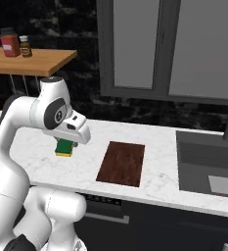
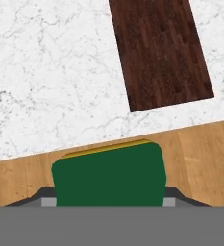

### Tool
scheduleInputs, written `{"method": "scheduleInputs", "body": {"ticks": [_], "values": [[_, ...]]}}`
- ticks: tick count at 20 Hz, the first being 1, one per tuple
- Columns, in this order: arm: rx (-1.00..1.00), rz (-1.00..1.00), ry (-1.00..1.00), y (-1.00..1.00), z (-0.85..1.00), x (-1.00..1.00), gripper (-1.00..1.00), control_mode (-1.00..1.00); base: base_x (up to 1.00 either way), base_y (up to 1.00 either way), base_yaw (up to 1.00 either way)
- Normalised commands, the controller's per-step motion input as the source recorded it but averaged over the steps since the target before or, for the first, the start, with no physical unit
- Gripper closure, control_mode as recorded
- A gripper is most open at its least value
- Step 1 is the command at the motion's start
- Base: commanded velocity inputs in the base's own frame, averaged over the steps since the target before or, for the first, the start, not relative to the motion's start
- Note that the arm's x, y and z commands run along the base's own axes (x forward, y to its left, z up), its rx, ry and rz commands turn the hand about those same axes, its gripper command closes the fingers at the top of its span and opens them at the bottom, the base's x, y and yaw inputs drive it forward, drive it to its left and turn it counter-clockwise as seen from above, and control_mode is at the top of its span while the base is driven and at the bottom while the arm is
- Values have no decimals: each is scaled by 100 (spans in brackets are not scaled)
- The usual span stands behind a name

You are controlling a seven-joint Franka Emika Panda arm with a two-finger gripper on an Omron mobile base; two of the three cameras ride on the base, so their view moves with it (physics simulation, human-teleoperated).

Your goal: Pick up the sponge from the counter and clean the cutting board by briefly scrubbing or pressing down on the cutting board. Once finished, release the sponge.

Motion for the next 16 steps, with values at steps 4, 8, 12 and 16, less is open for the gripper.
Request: {"method": "scheduleInputs", "body": {"ticks": [4,8,12,16], "values": [[0,0,0,0,0,0,100,100,2,-5,5],[0,0,0,0,0,0,100,100,16,0,3],[0,0,0,0,0,0,100,100,28,0,2],[0,0,0,0,0,0,100,100,26,0,0]]}}
